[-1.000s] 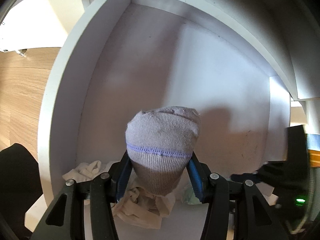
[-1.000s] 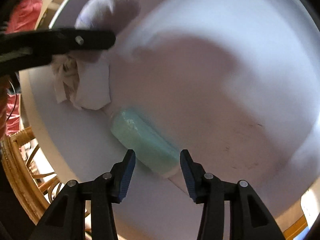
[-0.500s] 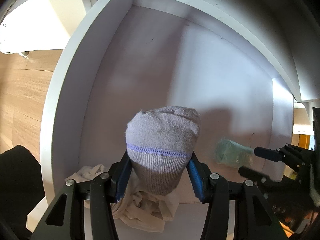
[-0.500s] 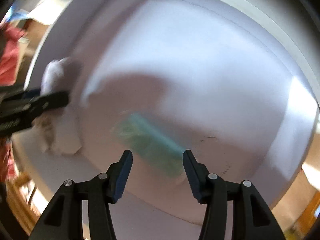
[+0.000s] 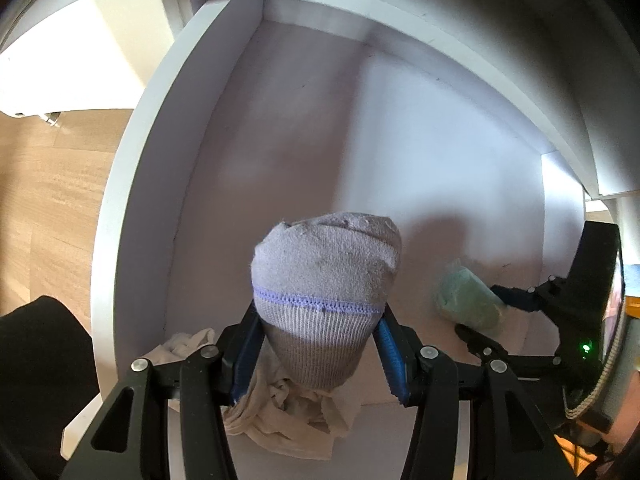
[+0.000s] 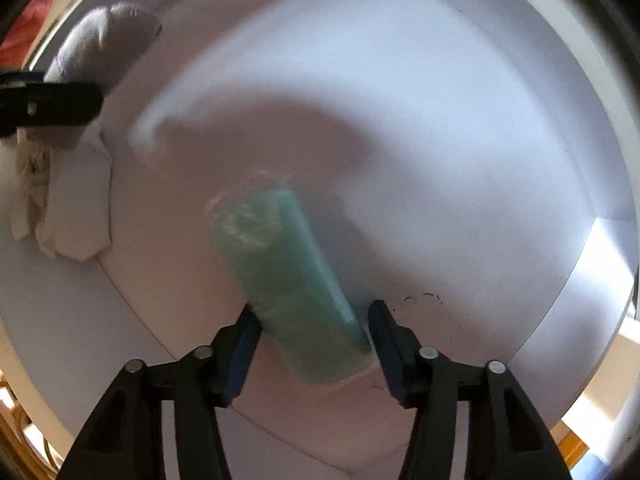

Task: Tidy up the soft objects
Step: 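Grasp the mint-green bagged towel with the right gripper while the left carries the grey sock toward the box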

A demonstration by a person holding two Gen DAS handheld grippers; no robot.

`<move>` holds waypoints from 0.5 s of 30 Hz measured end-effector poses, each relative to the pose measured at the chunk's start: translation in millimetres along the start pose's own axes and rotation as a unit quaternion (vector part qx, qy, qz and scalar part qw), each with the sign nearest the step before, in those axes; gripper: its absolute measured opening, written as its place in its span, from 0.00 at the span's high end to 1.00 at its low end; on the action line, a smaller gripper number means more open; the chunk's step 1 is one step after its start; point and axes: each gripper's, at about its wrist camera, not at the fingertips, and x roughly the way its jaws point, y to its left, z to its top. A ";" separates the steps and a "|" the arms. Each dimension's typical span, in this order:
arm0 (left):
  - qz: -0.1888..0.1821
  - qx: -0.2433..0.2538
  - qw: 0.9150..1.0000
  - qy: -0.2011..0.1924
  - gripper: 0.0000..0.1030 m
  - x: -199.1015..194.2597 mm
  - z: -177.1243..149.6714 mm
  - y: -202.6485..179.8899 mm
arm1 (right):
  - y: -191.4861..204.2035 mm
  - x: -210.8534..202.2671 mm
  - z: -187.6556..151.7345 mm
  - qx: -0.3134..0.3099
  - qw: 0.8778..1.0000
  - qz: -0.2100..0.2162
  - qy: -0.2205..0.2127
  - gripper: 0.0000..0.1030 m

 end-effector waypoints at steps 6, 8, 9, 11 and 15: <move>-0.004 0.019 1.000 -0.012 0.48 -11.3 -1.5 -9.3 | -14.0 -2.3 6.3 0.111 0.994 0.015 0.002 0.68; -0.007 0.029 0.999 -0.019 0.48 -17.6 -2.5 -12.6 | -21.3 -4.2 2.4 0.160 0.986 0.039 0.006 0.69; -0.008 0.034 0.999 -0.023 0.48 -21.2 -3.1 -14.9 | -27.3 -5.0 2.4 0.178 0.983 0.049 0.008 0.69; -0.010 0.047 0.998 -0.032 0.48 -30.1 -3.9 -21.4 | -42.4 -7.1 -2.5 0.219 0.973 0.065 0.012 0.70; -0.013 0.087 0.995 -0.051 0.48 -49.8 -9.7 -37.1 | -64.5 -5.9 -18.7 0.285 0.954 0.091 0.014 0.70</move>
